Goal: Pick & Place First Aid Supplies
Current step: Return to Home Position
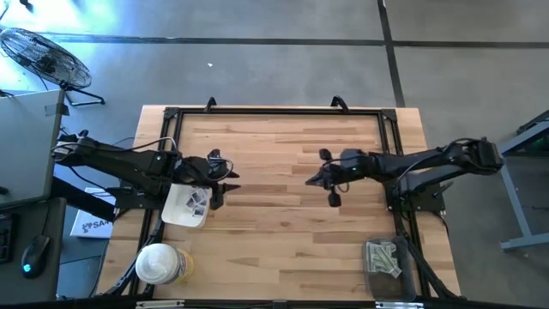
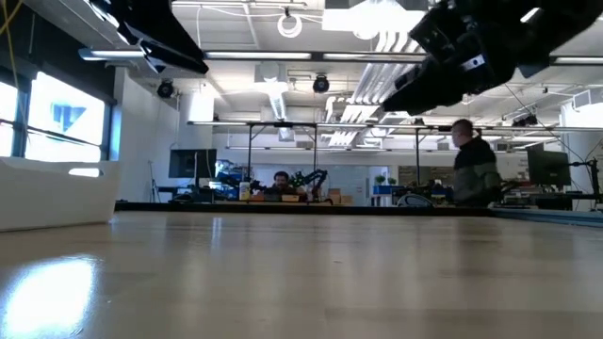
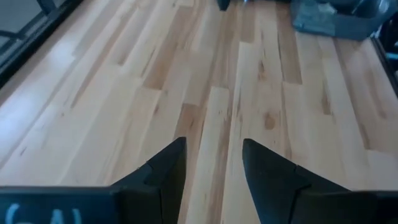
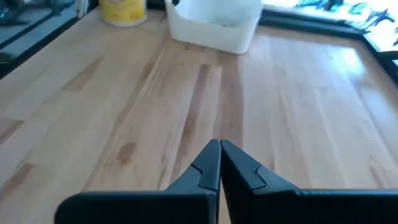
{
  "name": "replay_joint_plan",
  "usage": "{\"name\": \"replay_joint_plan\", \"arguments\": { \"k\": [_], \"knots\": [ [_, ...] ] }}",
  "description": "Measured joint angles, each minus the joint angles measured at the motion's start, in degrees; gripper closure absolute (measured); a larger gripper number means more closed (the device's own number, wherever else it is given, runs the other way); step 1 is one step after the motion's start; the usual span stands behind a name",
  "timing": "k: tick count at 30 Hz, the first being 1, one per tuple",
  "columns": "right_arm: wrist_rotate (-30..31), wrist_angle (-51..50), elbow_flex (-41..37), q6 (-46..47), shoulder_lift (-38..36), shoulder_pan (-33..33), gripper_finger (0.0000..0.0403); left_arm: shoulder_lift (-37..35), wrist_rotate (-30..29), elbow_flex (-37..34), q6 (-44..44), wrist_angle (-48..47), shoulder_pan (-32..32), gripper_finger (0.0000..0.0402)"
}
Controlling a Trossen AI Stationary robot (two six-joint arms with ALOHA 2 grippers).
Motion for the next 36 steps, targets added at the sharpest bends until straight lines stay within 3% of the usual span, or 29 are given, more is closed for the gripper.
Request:
{"name": "replay_joint_plan", "arguments": {
  "k": [9, 18, 26, 31, 36],
  "knots": [
    [-0.15, 14.58, -14.07, -0.32, -13.23, -0.26, 0.0402, -4.71, 7.37, 0.01, 3.78, 0.44, 10.36, 0.0246],
    [-0.35, 25.26, -29.01, 2.96, -28.44, -0.24, 0.0401, -4.06, 12.18, -0.32, 4.39, 2.15, 21.50, 0.0246],
    [0.09, 21.80, -29.76, 2.66, -32.55, -0.24, 0.0399, -6.55, 12.38, -13.17, 5.99, 21.18, 23.29, 0.0246],
    [0.78, 21.70, -29.76, 2.60, -32.44, -0.24, 0.0400, -8.73, 12.72, -17.99, 4.49, 22.40, 24.45, 0.0246],
    [5.64, 21.66, -29.76, 5.31, -32.38, -0.22, 0.0396, -11.90, 16.73, -21.93, 4.39, 24.83, 24.61, 0.0246]
  ]
}}
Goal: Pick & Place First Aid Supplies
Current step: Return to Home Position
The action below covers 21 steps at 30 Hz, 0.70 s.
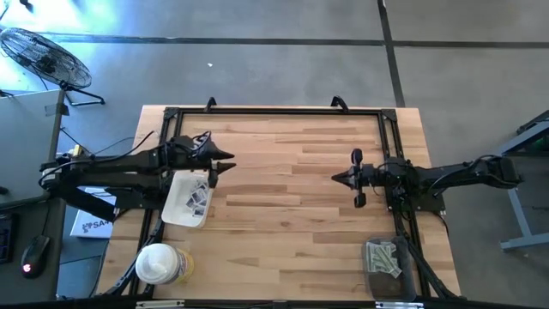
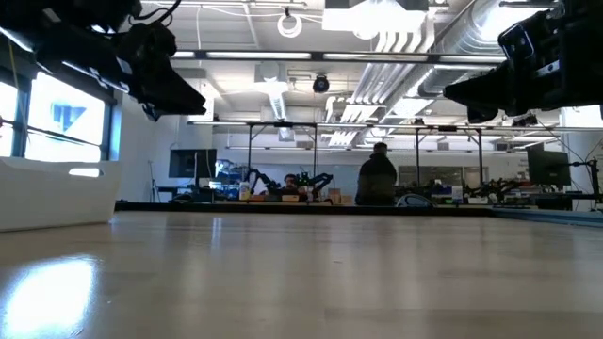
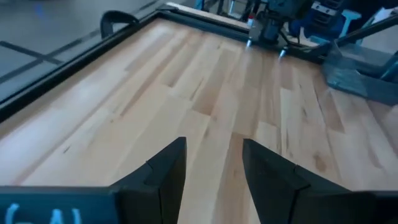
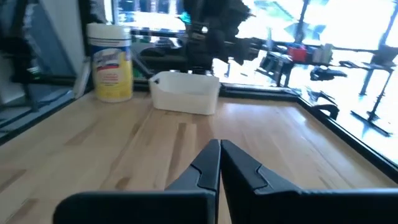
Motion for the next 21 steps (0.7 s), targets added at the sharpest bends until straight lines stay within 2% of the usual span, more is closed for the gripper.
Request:
{"name": "replay_joint_plan", "arguments": {
  "k": [3, 10, 16, 21],
  "knots": [
    [1.03, -0.20, 0.00, 1.07, 0.02, 0.00, 0.0399, -3.77, -0.37, -2.33, 0.57, 0.03, 0.02, 0.0246],
    [-6.88, -1.31, 0.00, 1.30, -0.02, 0.00, 0.0399, -17.65, 0.76, -6.41, 1.30, -1.15, 0.01, 0.0246],
    [-6.62, -1.80, -0.02, 1.26, 0.00, 0.00, 0.0402, -28.93, 3.03, -8.36, 1.18, -1.28, 0.00, 0.0246],
    [-6.65, -3.08, -0.02, 1.31, 0.00, 0.00, 0.0397, -35.45, 4.58, -12.40, 1.10, 1.75, 0.00, 0.0246]
  ]
}}
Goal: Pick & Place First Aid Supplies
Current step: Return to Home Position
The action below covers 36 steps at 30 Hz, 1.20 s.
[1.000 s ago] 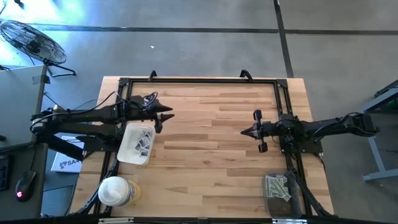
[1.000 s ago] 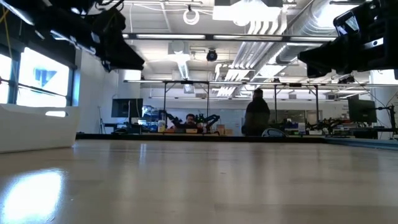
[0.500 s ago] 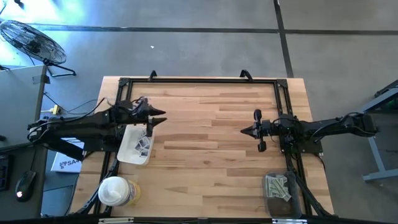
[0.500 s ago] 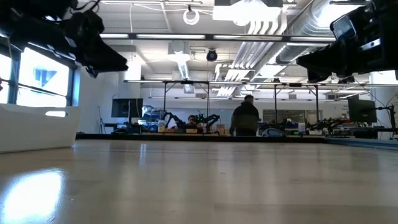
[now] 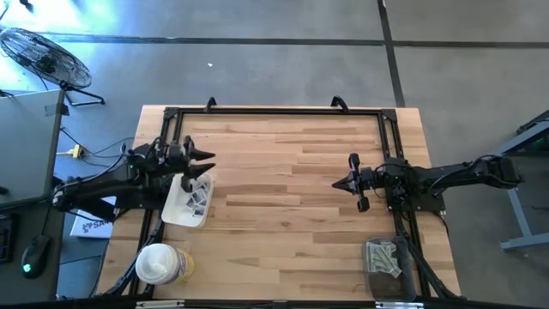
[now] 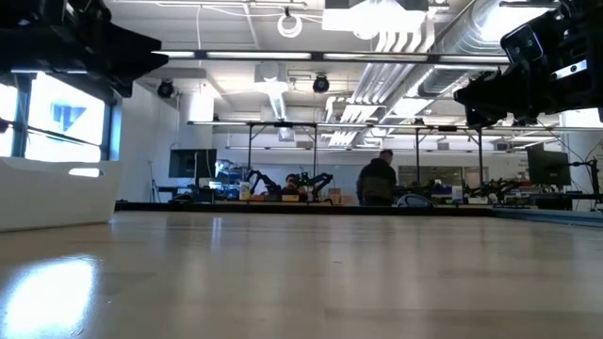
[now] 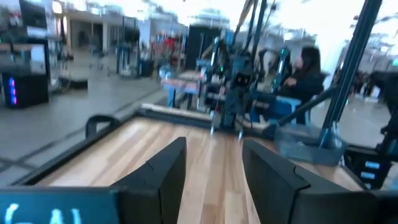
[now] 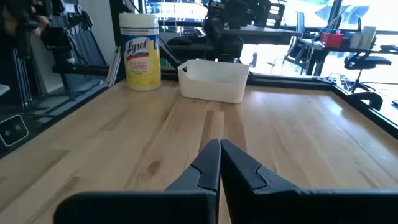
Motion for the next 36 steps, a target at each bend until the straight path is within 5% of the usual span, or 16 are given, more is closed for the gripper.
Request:
{"name": "replay_joint_plan", "arguments": {
  "k": [7, 22, 36],
  "knots": [
    [-0.15, -0.13, 0.00, 0.00, 0.00, 0.00, 0.0399, -7.34, 0.00, -4.13, -1.51, 4.66, 0.00, 0.0246],
    [0.00, -2.51, 0.00, 0.00, 0.00, -0.02, 0.0402, -7.15, 0.74, -7.93, -2.80, 15.25, -0.15, 0.0246],
    [0.64, -2.74, -0.02, -0.08, 0.07, -0.02, 0.0400, -7.05, -4.86, -8.18, 2.12, 1.31, -12.57, 0.0246]
  ]
}}
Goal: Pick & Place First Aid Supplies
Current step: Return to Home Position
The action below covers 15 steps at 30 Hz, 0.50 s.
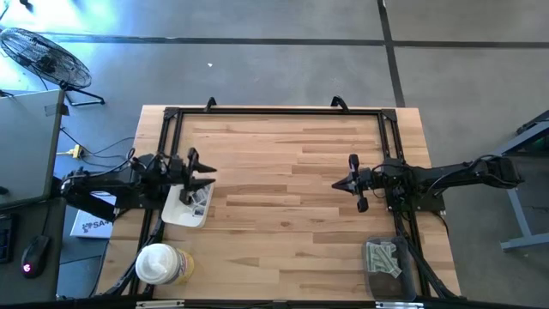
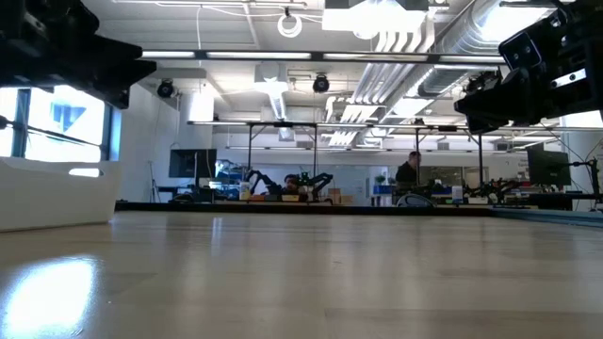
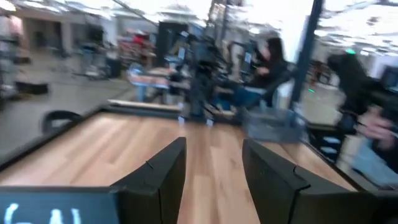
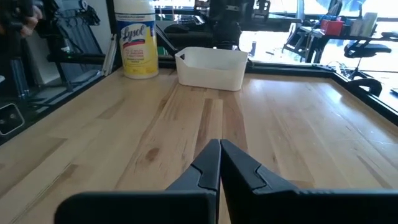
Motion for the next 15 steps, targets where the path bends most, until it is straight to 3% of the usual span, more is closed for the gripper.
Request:
{"name": "replay_joint_plan", "arguments": {
  "k": [4, 15],
  "knots": [
    [0.29, 0.00, 0.00, -0.84, 0.00, 0.02, 0.0399, -0.03, 2.91, 0.00, 0.43, -3.07, -1.93, 0.0246],
    [0.30, 0.31, 0.00, -2.72, 0.00, -0.01, 0.0401, 0.08, -0.58, -0.04, 1.53, -6.47, -2.08, 0.0246]
  ]
}}
